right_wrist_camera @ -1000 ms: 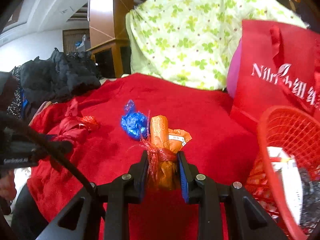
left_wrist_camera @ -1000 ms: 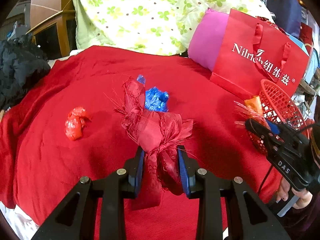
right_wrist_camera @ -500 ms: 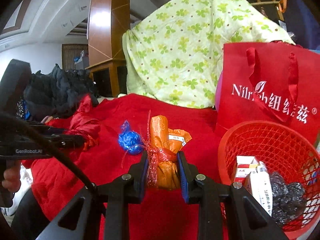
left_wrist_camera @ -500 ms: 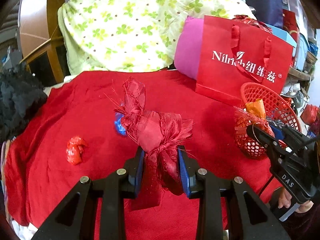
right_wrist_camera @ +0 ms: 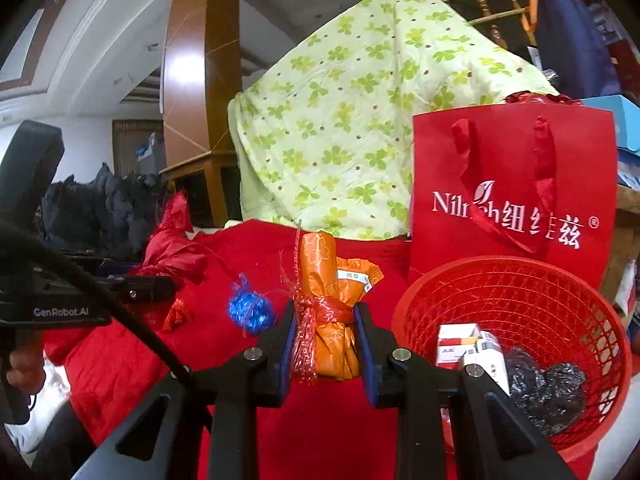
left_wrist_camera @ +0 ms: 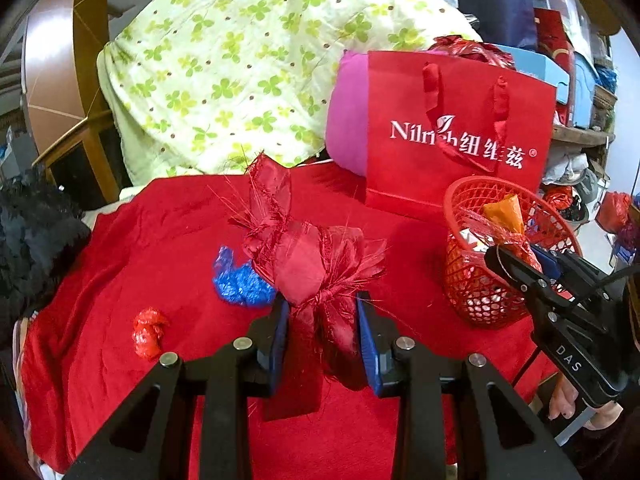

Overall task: Collect trash
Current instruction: 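Carry the orange wrapper with the right tool to the red basket while the left carries the red bundle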

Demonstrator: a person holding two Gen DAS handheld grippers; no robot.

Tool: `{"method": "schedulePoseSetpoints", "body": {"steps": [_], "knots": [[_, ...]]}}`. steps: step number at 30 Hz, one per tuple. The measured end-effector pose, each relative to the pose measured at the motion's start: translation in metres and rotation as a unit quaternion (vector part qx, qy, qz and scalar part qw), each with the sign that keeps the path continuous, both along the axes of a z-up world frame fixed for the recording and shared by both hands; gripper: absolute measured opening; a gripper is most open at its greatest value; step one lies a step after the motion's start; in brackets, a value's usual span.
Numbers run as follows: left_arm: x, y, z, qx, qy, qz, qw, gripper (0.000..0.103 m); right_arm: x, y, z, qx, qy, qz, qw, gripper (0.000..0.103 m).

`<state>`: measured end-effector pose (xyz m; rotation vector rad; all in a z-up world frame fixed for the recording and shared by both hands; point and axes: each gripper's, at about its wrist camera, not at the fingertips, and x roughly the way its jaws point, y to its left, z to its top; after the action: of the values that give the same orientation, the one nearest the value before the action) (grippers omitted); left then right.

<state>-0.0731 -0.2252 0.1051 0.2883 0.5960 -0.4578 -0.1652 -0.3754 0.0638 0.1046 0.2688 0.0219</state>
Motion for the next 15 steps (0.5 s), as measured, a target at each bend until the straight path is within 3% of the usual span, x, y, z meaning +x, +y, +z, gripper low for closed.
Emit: {"method": "schedulePoseSetpoints", "body": {"steps": [15], "knots": [[-0.017,-0.035,0.017,0.015,-0.027,-0.039,0.9988,0.036,-0.016,-0.039,0.01,0.046,-0.033,-0.049,0.997,0.028]]}}
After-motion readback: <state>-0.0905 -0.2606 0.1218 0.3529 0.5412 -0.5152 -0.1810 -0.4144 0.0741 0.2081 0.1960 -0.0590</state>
